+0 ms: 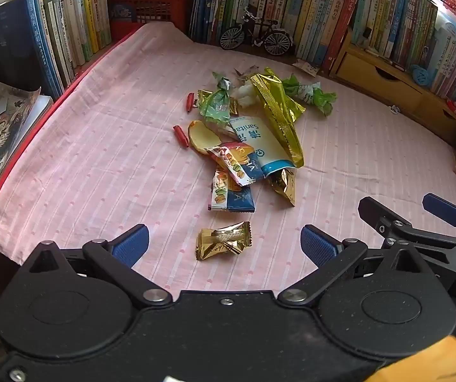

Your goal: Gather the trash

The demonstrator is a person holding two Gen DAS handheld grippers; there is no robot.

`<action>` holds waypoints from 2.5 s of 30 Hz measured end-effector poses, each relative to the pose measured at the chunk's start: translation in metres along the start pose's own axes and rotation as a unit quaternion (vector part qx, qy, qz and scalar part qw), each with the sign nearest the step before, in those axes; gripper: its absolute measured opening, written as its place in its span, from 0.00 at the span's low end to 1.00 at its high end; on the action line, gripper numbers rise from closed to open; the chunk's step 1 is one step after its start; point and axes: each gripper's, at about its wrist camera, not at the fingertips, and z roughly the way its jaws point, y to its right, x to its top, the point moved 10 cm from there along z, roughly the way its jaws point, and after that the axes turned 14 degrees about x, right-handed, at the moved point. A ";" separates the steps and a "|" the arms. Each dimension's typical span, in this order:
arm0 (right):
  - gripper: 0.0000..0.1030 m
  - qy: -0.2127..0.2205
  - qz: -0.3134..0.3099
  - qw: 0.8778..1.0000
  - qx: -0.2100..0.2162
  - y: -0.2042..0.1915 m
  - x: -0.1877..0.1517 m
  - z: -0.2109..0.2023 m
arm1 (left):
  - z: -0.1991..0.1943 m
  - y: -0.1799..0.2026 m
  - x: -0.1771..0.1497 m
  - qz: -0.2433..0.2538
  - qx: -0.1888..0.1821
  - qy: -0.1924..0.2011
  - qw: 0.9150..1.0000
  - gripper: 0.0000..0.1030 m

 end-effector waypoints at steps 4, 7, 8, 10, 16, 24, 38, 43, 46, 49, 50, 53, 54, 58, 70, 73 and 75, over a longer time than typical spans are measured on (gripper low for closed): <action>1.00 0.001 -0.001 1.000 0.000 0.000 0.000 0.001 | 0.000 0.000 0.000 -0.003 -0.006 0.002 1.000 0.99; 1.00 0.001 -0.002 1.000 -0.001 0.000 0.001 0.001 | 0.000 0.000 0.000 -0.003 -0.004 0.001 1.000 0.99; 1.00 0.002 -0.002 1.000 -0.001 0.000 0.001 0.001 | 0.000 0.000 0.000 -0.004 -0.004 0.001 1.000 0.99; 1.00 0.001 -0.001 1.000 -0.001 0.000 0.000 0.001 | 0.000 0.000 0.000 -0.002 -0.004 0.001 1.000 0.99; 1.00 0.001 -0.001 1.000 -0.001 0.000 0.000 0.001 | 0.000 0.001 0.000 -0.002 -0.003 0.001 1.000 0.99; 1.00 0.001 -0.001 1.000 -0.002 0.001 0.000 0.002 | 0.004 -0.004 -0.001 -0.003 -0.003 0.000 1.000 0.99; 1.00 0.001 -0.003 1.000 -0.001 -0.001 0.001 0.000 | 0.008 -0.003 0.000 -0.003 -0.004 -0.002 1.000 0.99; 1.00 0.002 -0.004 1.000 -0.001 -0.001 0.001 0.000 | 0.005 -0.005 -0.005 -0.004 -0.003 -0.001 1.000 0.99; 1.00 0.002 -0.004 1.000 -0.002 -0.001 0.001 0.000 | 0.005 -0.005 -0.005 -0.005 -0.003 -0.001 1.000 0.99; 1.00 0.002 -0.003 1.000 -0.002 -0.001 0.000 -0.001 | 0.005 -0.005 -0.005 -0.005 -0.003 -0.001 1.000 0.99; 1.00 0.002 -0.004 1.000 -0.002 -0.001 0.000 -0.001 | 0.004 -0.005 -0.004 -0.005 -0.003 -0.002 1.000 0.99; 1.00 0.002 -0.004 1.000 -0.001 -0.001 -0.001 0.000 | 0.004 -0.005 -0.005 -0.005 -0.003 -0.002 1.000 0.99; 1.00 0.002 -0.004 1.000 -0.002 0.000 -0.001 0.000 | 0.004 -0.005 -0.004 -0.005 -0.003 -0.002 1.000 0.99; 1.00 0.004 -0.004 1.000 -0.003 -0.001 -0.001 0.000 | 0.004 -0.005 -0.005 -0.005 -0.003 -0.002 1.000 0.99; 1.00 0.022 -0.009 1.000 0.000 -0.004 0.004 -0.005 | 0.001 -0.005 -0.005 -0.008 -0.004 -0.002 1.000 0.99; 1.00 0.020 -0.013 1.000 -0.007 -0.003 0.004 -0.004 | 0.000 -0.006 -0.004 -0.009 -0.001 -0.001 1.000 0.99; 1.00 0.019 -0.012 1.000 0.005 -0.005 0.003 -0.004 | -0.002 -0.009 -0.003 -0.011 0.011 0.004 1.000 0.99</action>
